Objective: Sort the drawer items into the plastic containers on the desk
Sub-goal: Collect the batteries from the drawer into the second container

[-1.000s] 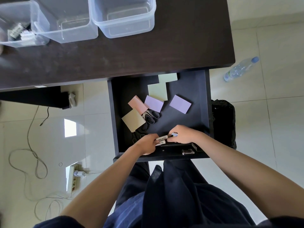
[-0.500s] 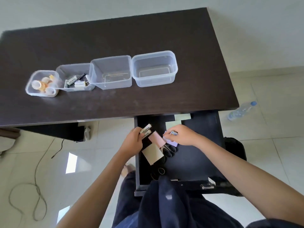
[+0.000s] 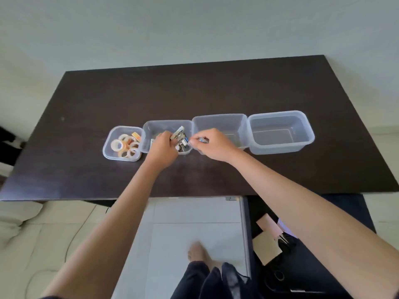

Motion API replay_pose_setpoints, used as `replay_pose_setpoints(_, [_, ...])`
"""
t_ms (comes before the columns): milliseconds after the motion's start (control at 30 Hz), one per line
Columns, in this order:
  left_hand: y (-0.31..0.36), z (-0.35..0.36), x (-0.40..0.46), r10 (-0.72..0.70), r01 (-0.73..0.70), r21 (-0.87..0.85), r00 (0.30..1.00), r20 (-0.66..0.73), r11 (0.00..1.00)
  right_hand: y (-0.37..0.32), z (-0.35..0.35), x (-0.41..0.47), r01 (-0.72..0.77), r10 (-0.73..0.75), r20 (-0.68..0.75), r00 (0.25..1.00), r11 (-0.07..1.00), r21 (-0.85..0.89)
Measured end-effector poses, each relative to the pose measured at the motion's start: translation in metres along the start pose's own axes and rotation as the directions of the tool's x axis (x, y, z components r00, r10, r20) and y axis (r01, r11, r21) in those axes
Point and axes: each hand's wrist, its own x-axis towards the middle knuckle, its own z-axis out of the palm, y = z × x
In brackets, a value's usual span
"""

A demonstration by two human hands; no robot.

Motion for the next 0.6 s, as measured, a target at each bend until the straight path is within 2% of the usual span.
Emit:
replay_pose_setpoints(100, [-0.022,-0.014,0.032,-0.049,0.04,0.094,0.995,0.088,0.995,-0.018,0.024,0.04,-0.021,0.022,0.022,1.0,0.999,-0.047])
replay_pose_setpoints(267, [-0.045,-0.021,0.067,-0.07,0.037,0.136,0.966,0.249,0.99,-0.021,0.054,0.089,-0.062,0.063,0.017,0.998,0.998,-0.028])
replay_pose_setpoints(467, [-0.061,-0.018,0.076,-0.04,0.04,0.004,0.96,0.277,0.999,-0.012,0.073,0.12,-0.094,0.09,-0.089,0.992,0.995,-0.046])
replay_pose_setpoints(600, [-0.072,-0.015,0.07,-0.012,0.037,-0.098,0.97,0.241,0.995,-0.013,0.075,0.133,-0.12,0.109,-0.08,0.991,0.982,-0.147])
